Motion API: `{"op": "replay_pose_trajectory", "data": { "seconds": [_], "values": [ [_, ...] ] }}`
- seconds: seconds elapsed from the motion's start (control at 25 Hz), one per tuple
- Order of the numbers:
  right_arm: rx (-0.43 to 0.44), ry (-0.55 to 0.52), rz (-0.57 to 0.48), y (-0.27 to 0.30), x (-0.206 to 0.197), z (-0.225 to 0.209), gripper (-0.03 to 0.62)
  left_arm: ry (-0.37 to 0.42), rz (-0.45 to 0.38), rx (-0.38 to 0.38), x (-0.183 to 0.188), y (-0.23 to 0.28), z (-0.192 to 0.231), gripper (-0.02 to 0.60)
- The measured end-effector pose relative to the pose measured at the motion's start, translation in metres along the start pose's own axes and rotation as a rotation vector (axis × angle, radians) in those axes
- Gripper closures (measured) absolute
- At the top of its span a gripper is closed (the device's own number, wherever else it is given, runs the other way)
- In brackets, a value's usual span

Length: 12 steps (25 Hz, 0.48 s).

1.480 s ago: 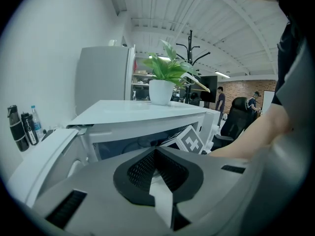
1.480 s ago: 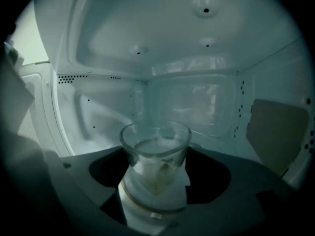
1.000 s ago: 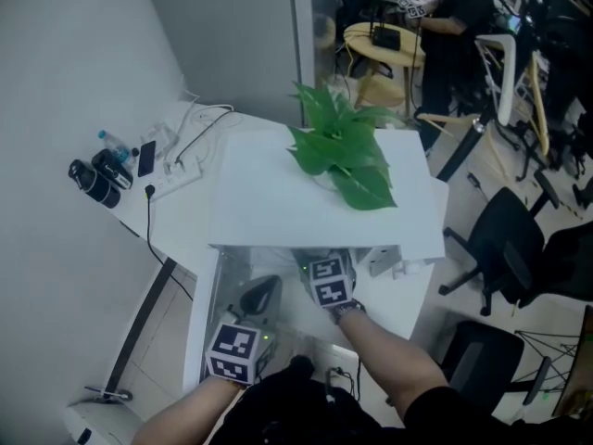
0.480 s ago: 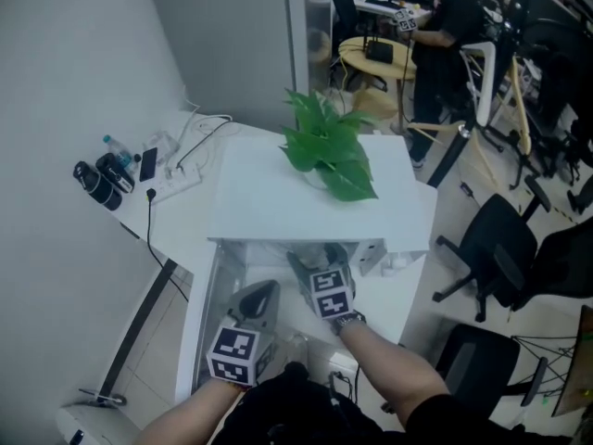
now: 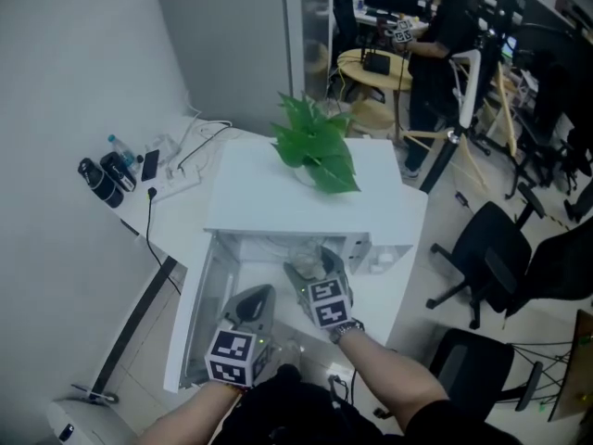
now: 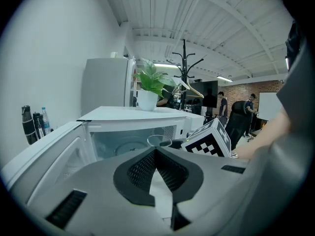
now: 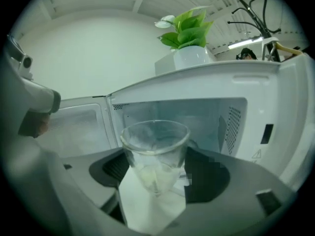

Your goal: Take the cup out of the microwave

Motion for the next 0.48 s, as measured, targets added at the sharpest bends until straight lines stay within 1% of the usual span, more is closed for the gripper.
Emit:
{"op": "replay_pose_trajectory", "data": {
  "seconds": [0.16, 0.36, 0.48],
  "values": [
    [0.01, -0.011, -0.014, -0.017, 0.0, 0.002, 0.22, -0.014, -0.004, 0.007, -0.004, -0.008, -0.011, 0.585],
    [0.029, -0.019, -0.028, -0.042, 0.002, 0.005, 0.22, -0.013, -0.018, 0.046, -0.006, -0.016, -0.019, 0.586],
    [0.036, -0.023, -0.036, -0.059, 0.005, 0.007, 0.22, -0.001, -0.047, 0.067, -0.005, -0.023, -0.024, 0.586]
  ]
}}
Point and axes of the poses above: the fingertips, and each gripper's own axes: y forward along the fingers, z to its left, x out of its top, the point moved 9 cm from there along -y, backward along the fingers, and after that the axes turned 7 degrees about z, right-handed, at the moved point
